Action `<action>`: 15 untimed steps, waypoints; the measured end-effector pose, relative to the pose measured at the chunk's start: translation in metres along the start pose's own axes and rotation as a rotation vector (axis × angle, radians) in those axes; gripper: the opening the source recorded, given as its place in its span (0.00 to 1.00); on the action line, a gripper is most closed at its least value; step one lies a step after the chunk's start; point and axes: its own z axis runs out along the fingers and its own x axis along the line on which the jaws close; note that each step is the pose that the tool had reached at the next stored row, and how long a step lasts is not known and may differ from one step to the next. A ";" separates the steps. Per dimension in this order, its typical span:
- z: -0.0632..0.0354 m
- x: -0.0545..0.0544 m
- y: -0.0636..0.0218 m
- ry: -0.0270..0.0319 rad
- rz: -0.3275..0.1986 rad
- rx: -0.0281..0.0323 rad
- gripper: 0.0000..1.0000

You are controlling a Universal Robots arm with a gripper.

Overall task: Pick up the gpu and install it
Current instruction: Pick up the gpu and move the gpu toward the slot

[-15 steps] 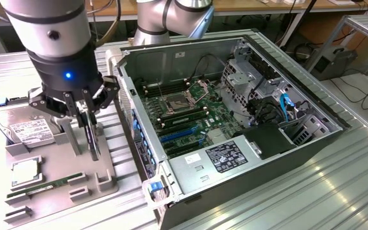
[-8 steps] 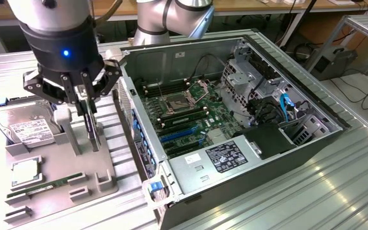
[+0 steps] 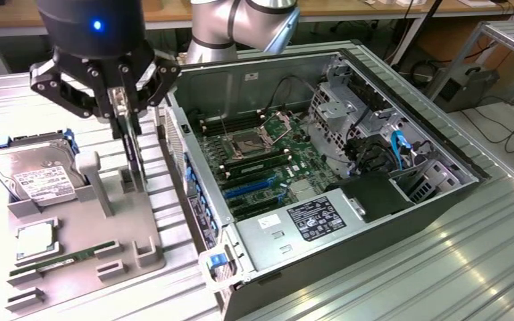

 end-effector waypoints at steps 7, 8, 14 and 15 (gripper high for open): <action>-0.0442 -0.033 -0.0015 0.0217 0.000 -0.0008 0.26; -0.0448 -0.036 -0.0015 0.0239 0.000 -0.0008 0.26; -0.0460 -0.066 -0.0014 0.0362 0.000 -0.0033 0.26; -0.0457 -0.072 -0.0014 0.0365 0.000 -0.0038 0.26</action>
